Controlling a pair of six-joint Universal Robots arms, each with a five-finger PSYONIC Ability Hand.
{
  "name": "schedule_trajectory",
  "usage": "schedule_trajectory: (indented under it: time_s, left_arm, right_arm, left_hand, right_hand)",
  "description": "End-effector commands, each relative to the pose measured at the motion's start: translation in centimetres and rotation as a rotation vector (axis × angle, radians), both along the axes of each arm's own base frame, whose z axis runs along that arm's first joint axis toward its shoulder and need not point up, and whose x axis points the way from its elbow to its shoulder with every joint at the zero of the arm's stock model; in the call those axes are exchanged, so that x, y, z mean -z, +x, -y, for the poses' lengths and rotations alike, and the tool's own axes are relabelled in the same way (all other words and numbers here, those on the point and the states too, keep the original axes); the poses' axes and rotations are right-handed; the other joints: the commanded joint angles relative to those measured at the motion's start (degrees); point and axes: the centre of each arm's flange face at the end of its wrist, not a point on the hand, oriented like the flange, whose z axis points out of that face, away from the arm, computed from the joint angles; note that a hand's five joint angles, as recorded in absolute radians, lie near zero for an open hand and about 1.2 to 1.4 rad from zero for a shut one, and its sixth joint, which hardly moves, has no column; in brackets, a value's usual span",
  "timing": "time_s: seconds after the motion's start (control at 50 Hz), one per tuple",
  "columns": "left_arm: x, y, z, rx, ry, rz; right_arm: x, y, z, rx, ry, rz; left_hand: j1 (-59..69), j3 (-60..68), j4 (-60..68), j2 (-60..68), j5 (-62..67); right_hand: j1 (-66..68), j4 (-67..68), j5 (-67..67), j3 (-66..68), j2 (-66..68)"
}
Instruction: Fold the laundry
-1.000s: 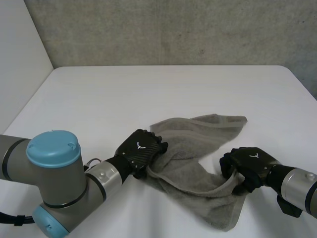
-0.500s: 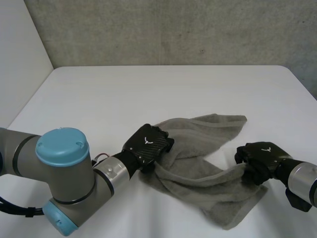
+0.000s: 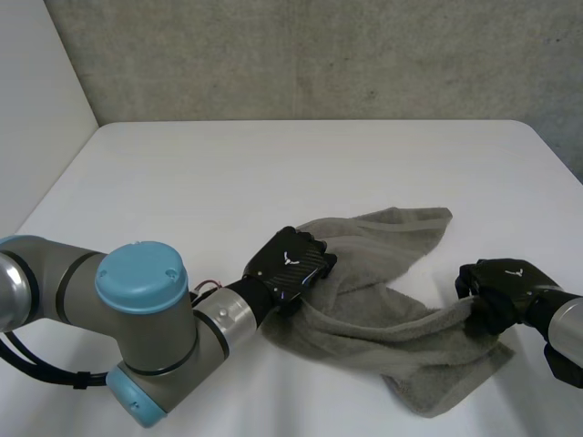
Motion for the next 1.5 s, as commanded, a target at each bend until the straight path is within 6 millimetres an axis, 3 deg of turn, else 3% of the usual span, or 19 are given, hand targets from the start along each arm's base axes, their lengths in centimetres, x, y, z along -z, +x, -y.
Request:
schedule_trajectory:
  time_s: [0.02, 0.2, 0.46, 0.96, 1.5]
  left_arm:
    - [0.0, -0.2, 0.3, -0.001, -0.006, -0.004]
    - [0.2, -0.8, 0.5, 0.007, -0.011, -0.008]
    - [1.0, -1.1, 0.2, 0.026, 0.006, 0.007]
    - [1.7, -1.5, 0.0, 0.036, 0.017, 0.015]
    - [2.3, -2.5, 0.1, 0.05, 0.01, 0.012]
  right_arm:
    - [-0.1, -0.5, 0.4, 0.018, -0.008, -0.001]
    - [-0.1, -1.0, 0.7, 0.038, -0.009, -0.001]
    - [-0.1, -1.1, 1.0, 0.042, -0.023, -0.002]
    - [-0.2, -1.9, 1.8, 0.069, -0.045, -0.004]
    - [-0.3, -1.8, 1.9, 0.069, -0.044, 0.003]
  left_hand:
    - [9.0, 8.9, 8.9, 8.9, 9.1]
    - [13.5, 13.4, 13.5, 13.4, 13.7]
    - [4.9, 4.9, 4.9, 4.9, 5.1]
    - [4.8, 4.7, 4.7, 4.7, 4.9]
    - [11.5, 11.4, 11.4, 11.4, 11.7]
  right_hand:
    - [3.7, 3.4, 3.8, 3.4, 5.5]
    - [3.7, 3.4, 3.8, 3.4, 5.5]
    - [3.7, 3.4, 3.8, 3.4, 5.5]
    - [3.7, 3.4, 3.8, 3.4, 5.5]
    - [3.7, 3.4, 3.8, 3.4, 5.5]
